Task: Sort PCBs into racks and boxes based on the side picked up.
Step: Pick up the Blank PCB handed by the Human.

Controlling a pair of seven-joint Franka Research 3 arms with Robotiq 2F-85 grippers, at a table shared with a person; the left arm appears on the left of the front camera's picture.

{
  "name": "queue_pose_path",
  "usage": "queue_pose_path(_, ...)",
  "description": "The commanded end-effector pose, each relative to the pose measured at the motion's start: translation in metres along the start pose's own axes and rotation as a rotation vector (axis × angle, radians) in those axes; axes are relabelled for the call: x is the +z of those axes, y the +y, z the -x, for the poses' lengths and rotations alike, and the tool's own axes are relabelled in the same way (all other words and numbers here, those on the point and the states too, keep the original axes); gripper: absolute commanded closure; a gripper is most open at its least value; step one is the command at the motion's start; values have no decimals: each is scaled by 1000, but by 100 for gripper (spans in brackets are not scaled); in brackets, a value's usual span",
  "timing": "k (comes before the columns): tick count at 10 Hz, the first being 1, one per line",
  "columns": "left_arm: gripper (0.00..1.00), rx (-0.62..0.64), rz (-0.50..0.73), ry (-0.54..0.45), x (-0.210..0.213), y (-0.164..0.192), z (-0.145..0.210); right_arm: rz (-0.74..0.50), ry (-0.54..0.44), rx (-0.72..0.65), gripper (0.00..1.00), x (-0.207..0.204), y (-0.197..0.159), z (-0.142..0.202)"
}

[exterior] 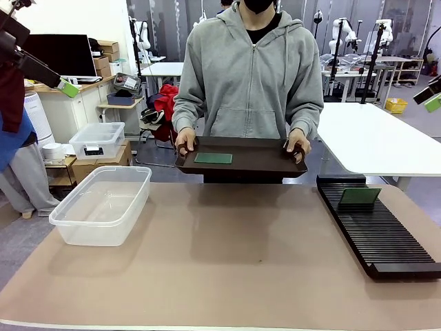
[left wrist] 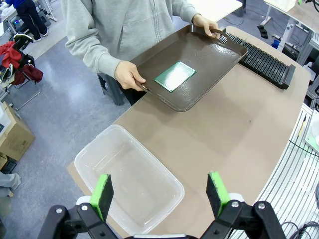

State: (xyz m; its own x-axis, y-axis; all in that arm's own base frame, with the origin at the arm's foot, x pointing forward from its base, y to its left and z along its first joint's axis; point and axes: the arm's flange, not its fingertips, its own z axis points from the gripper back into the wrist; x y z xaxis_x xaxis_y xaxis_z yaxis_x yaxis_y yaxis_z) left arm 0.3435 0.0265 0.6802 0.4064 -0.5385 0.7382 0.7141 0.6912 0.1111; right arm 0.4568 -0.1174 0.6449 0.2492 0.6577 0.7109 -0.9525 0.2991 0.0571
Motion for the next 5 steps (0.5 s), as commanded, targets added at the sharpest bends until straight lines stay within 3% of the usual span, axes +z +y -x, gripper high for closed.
queue_pose_path(1,0,-1,1,-10,-1,0,2,46,-24,-1,7,6,10,10)
queue_pose_path(5,0,-1,1,-10,-1,0,2,1,-44,30,7,37,12,27)
